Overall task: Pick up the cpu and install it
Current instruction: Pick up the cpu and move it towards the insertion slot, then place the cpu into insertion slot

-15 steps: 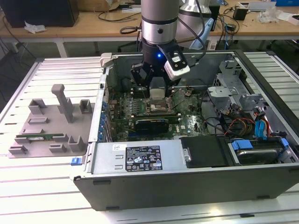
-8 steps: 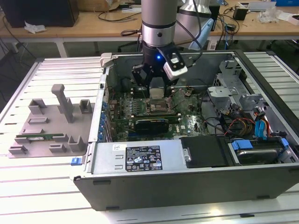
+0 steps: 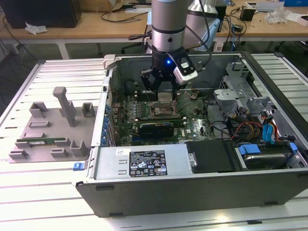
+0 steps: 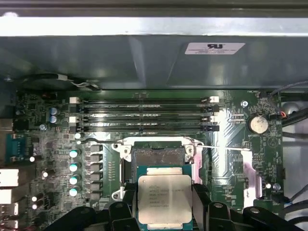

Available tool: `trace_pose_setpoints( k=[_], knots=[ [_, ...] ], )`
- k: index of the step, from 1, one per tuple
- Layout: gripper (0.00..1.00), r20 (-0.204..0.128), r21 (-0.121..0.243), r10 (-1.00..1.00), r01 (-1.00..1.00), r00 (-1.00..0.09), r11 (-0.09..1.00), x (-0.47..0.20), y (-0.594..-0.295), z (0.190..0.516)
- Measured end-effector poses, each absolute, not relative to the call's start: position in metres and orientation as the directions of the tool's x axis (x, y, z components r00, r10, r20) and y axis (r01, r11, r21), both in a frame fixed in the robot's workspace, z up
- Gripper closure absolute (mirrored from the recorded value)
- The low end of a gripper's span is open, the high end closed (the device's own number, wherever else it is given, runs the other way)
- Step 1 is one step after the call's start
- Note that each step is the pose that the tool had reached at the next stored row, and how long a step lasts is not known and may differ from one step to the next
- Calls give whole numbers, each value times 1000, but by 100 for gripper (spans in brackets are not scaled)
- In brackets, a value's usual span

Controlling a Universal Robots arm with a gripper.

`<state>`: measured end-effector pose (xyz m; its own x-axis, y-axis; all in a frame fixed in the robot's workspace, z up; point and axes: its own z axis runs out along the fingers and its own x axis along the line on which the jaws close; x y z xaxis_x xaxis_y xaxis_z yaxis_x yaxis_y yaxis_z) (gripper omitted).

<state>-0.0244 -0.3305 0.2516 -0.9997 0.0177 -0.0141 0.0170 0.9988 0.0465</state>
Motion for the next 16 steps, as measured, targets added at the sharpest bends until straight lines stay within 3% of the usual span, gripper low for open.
trace_pose_setpoints(
  k=[16],
  knots=[
    [46, -14, 47, 62, 61, -998, 997, -24, -331, 251]
  ],
)
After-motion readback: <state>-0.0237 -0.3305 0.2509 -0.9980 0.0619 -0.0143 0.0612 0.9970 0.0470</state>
